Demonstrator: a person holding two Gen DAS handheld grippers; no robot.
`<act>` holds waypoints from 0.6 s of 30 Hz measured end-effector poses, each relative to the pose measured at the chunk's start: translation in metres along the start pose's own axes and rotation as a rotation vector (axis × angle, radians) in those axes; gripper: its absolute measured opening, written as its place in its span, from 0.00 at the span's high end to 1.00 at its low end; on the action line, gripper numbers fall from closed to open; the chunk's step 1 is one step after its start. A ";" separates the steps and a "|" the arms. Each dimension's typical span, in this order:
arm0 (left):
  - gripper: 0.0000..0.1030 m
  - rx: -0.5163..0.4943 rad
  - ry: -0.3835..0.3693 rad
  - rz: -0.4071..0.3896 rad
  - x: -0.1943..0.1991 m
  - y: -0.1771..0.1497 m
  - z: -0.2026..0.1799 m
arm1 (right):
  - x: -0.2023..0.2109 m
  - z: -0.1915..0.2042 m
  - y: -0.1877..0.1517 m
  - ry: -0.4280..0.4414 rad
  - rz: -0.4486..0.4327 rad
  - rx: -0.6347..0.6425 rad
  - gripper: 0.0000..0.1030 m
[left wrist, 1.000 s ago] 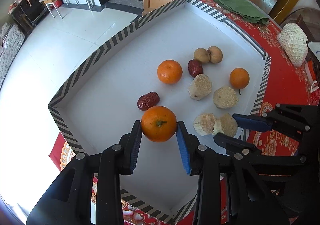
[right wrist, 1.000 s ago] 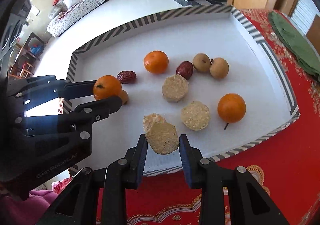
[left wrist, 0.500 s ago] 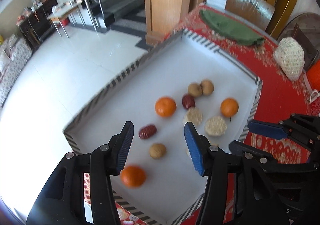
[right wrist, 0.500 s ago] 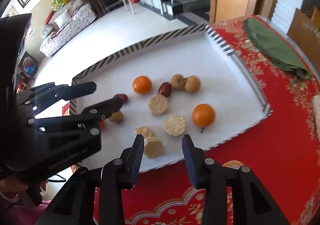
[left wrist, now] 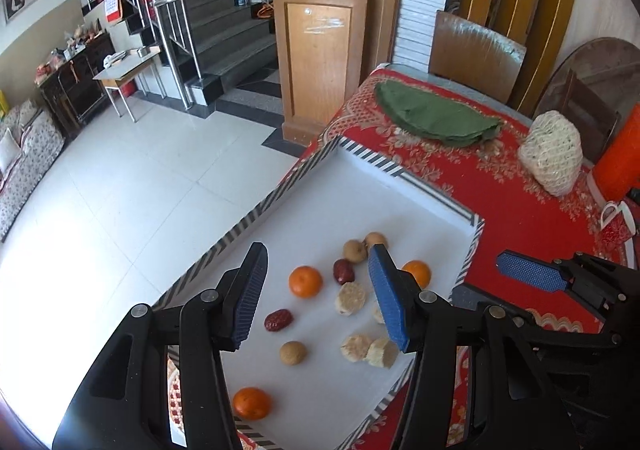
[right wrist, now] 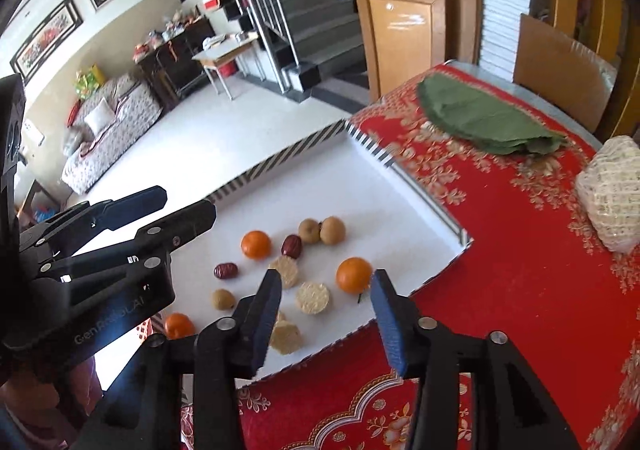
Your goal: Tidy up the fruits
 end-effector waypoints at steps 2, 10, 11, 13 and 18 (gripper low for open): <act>0.49 0.001 0.004 -0.008 0.002 0.003 -0.002 | 0.004 -0.001 0.002 -0.003 -0.014 -0.002 0.53; 0.49 -0.005 0.007 -0.012 0.004 -0.001 -0.004 | 0.006 0.002 -0.001 0.003 -0.012 0.007 0.53; 0.49 -0.006 0.008 -0.012 0.004 -0.002 -0.005 | 0.005 0.003 -0.002 0.004 -0.010 0.010 0.53; 0.49 -0.011 0.009 -0.006 0.003 -0.003 -0.006 | 0.003 0.005 -0.003 0.010 -0.004 0.015 0.53; 0.49 -0.014 0.008 -0.001 0.003 -0.004 -0.006 | -0.002 0.005 -0.008 0.018 0.020 0.021 0.53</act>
Point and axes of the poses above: each gripper's, at about its wrist camera, not at the fingertips, and x roughly against the way its jaws point, z to its left, y to its top, the point moved 10 cm from there along -x, roughly the way its jaws point, and after that the axes turned 12 degrees about x, right-handed, at the moved point
